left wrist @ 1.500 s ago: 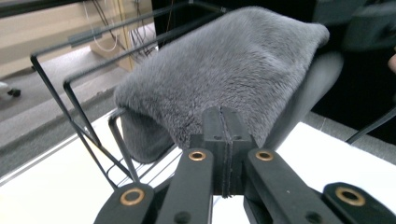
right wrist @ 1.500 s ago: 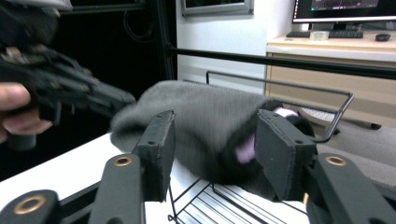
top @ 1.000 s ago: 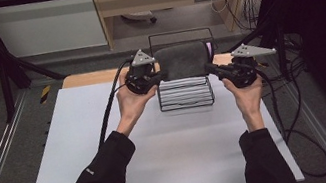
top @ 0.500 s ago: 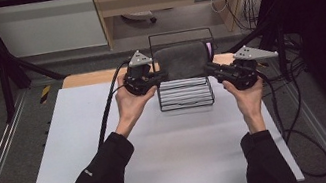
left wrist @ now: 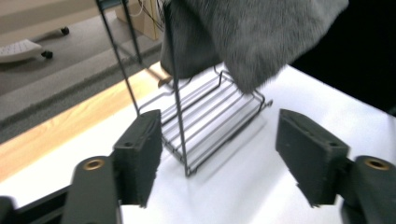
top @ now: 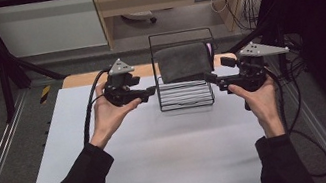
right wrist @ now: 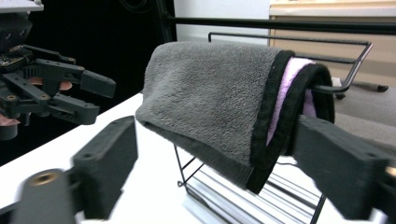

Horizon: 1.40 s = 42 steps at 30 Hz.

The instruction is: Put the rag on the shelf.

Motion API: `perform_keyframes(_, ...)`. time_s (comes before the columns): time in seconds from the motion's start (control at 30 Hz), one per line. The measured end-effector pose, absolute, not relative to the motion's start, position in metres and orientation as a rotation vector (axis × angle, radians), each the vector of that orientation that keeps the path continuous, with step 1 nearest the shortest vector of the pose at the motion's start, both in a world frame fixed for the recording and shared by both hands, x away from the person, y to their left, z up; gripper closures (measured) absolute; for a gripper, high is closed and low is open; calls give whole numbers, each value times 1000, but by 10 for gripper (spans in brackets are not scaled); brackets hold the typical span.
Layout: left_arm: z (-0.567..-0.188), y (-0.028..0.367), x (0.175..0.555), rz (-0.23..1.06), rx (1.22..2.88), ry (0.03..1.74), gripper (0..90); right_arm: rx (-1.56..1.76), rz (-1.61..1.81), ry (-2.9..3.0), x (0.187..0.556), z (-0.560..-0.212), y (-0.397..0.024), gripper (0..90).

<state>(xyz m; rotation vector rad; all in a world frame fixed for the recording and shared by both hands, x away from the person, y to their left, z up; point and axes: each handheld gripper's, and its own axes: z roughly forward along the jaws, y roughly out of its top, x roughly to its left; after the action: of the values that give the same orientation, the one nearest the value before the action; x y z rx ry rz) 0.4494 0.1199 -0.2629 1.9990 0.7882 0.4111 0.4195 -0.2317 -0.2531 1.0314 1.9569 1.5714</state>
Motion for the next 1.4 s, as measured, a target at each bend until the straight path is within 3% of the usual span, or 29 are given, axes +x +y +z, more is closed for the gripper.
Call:
perform_keyframes(0.17, -278, 144, 437, 407, 2013, 798, 250, 1030, 1533, 2009, 412, -257, -231, 53)
perform_keyframes(0.43, -311, 183, 419, 417, 1993, 846, 116, 1051, 1511, 2057, 402, -282, -228, 21)
perform_keyframes(0.63, -338, 207, 405, 423, 1972, 884, 66, 1051, 1496, 2115, 400, -308, -225, 7)
perform_keyframes(1.03, -401, 246, 381, 384, 1962, 941, 72, 1098, 1455, 2254, 393, -382, -230, 7)
perform_keyframes(1.4, -431, 265, 369, 388, 2013, 924, 96, 1171, 1397, 2322, 379, -429, -250, 7)
